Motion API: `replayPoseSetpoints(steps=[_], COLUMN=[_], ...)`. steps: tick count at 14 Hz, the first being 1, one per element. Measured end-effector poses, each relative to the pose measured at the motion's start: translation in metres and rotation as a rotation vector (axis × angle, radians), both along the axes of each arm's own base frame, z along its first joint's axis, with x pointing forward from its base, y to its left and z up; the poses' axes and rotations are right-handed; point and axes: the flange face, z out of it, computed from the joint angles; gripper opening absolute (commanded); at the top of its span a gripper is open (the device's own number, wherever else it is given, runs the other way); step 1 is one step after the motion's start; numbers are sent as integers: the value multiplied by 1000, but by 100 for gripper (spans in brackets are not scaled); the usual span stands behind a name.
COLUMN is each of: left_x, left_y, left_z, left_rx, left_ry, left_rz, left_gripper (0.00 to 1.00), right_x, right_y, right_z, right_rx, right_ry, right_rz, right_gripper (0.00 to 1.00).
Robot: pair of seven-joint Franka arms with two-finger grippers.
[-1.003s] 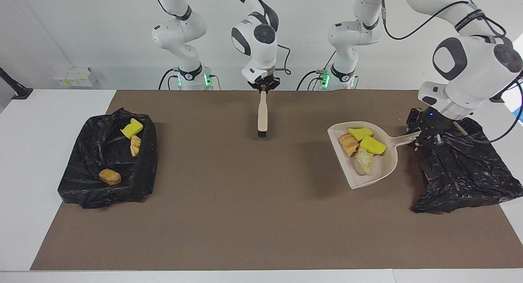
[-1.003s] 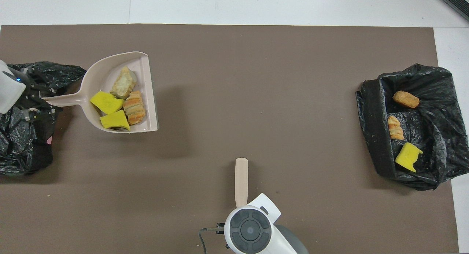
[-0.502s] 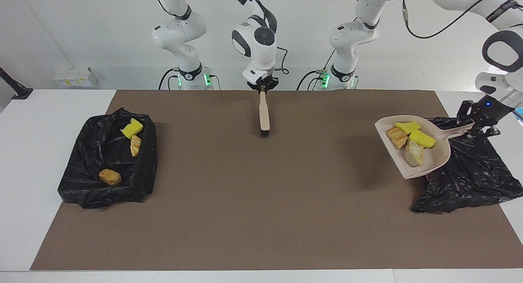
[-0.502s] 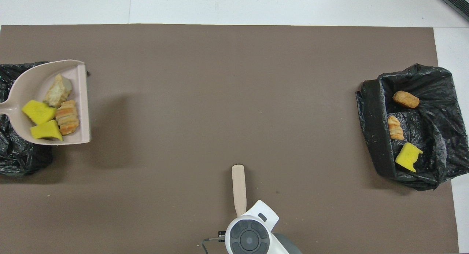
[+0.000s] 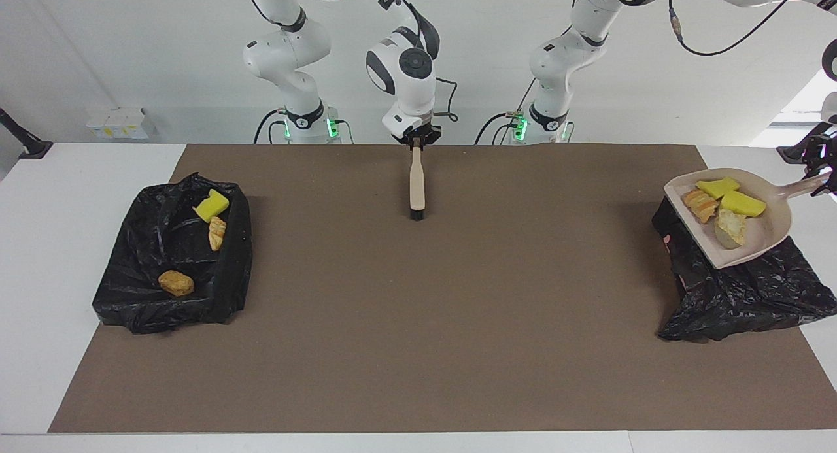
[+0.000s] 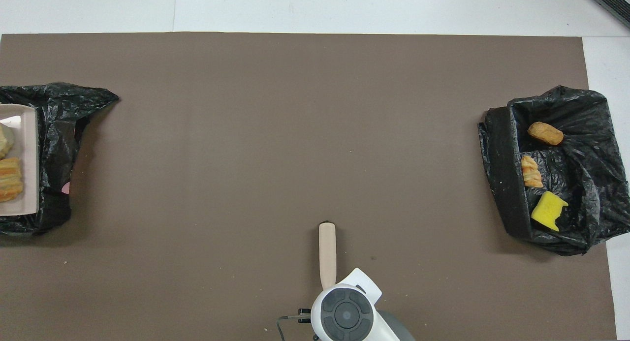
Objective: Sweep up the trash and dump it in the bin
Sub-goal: 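Tip the dustpan over the bin with the left gripper, then lower the brush onto the table and open the right gripper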
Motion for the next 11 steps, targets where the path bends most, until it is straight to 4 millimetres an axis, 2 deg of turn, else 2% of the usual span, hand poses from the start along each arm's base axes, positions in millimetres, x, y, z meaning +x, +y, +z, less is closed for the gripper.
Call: replayPoseSetpoints(steps=[3,4,5,8,11], left_x=[6,7,9,18,26], left_y=[6,7,7,-9,-28], left_z=[-8,-14,-20,-30,-22], left_rx=[120,166,210,332,469], left_ry=[-2,3,6,32,45], left_rz=[-12,8,14,-27,-26], left_gripper=[0,0,0,0,0], right_x=[-1,-1,-2,-1,4], right_y=[-1,-3,-4,-5,-5], right_z=[-3,-5,-7,-9,-8], right_rx=[1,1,-1,3,19], right_ry=[-3,-6,-4,-11,-30], right_rz=[-3,-4,-5,-8,-20], right_gripper=[28,35,48,50,66])
